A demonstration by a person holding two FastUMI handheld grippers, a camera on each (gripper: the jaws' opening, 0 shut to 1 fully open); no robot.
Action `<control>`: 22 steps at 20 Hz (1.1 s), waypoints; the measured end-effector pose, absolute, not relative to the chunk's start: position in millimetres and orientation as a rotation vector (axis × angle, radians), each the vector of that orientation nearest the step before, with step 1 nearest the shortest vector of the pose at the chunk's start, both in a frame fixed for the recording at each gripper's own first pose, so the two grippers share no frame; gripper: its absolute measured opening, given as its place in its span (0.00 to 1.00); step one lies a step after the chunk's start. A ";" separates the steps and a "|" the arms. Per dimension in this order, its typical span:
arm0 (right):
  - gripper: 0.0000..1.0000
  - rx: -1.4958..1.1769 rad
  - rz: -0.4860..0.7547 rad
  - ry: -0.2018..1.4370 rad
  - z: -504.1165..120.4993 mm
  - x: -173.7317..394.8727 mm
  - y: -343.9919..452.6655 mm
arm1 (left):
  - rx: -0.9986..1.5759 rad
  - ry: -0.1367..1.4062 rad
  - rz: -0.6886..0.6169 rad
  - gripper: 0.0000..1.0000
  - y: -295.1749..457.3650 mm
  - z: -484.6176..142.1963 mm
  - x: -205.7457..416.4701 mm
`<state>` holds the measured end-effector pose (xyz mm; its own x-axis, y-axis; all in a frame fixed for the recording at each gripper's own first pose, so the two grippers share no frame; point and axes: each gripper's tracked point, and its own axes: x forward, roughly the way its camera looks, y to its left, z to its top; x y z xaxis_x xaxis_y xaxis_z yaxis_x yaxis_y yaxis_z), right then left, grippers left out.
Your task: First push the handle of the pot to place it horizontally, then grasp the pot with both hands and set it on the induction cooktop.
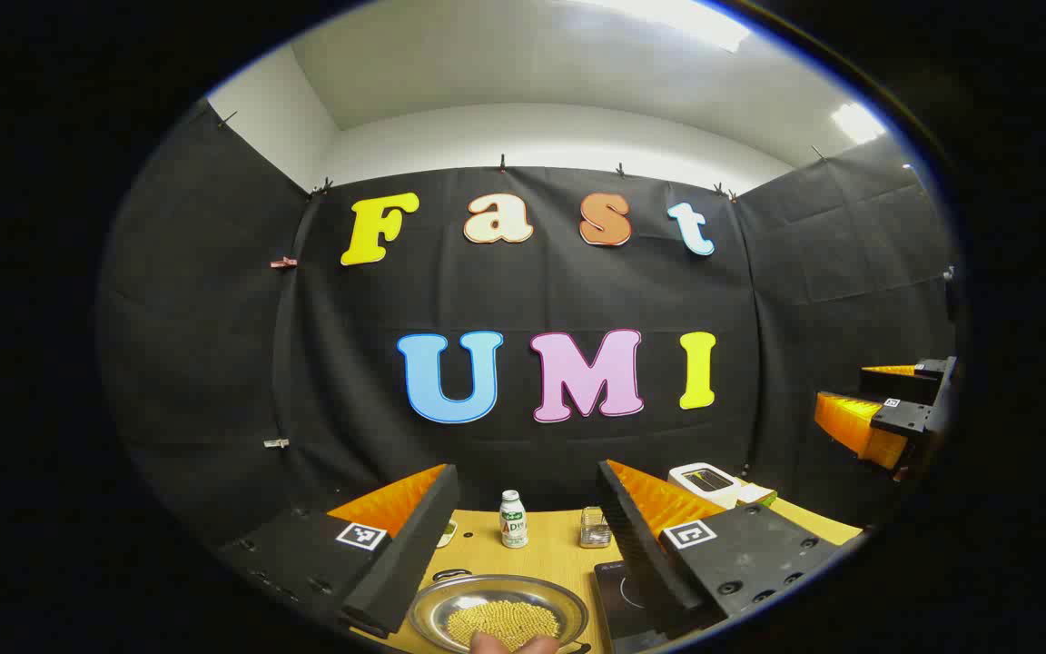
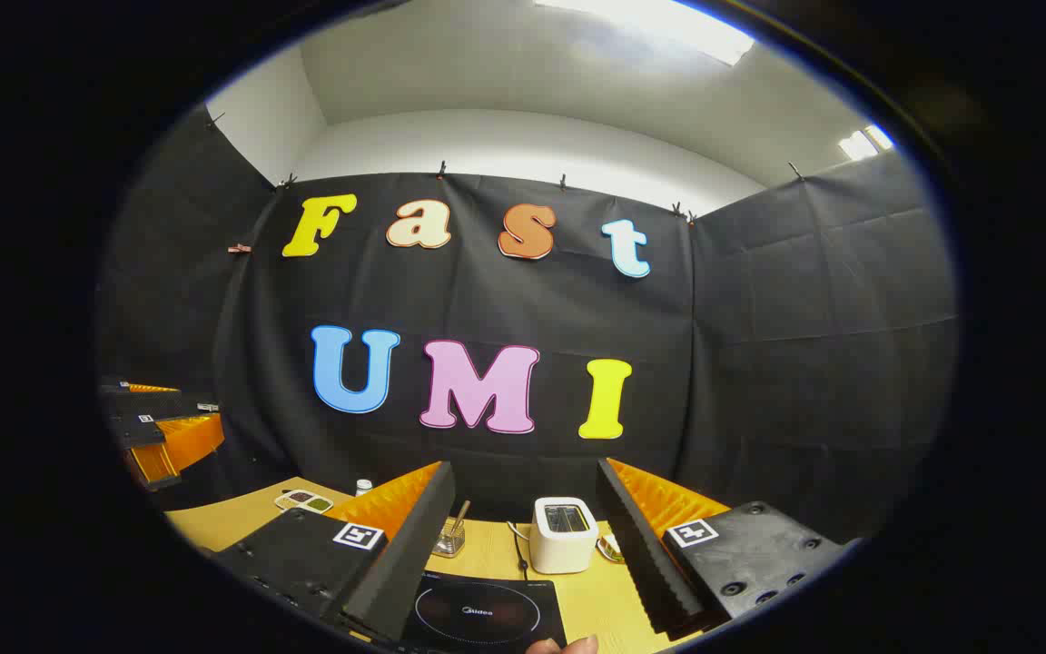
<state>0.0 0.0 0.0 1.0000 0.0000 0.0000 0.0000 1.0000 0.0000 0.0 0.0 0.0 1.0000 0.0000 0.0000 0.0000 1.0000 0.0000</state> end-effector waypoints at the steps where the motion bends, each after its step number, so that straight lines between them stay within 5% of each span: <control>1: 0.97 -0.001 -0.001 0.000 0.0 -0.4 -0.1 | 0.001 0.000 0.000 0.95 0.3 1.0 -0.9; 22: 0.97 -0.010 -0.015 -0.001 -1.6 -1.0 -3.2 | 0.004 -0.006 0.023 0.95 5.3 0.9 -4.0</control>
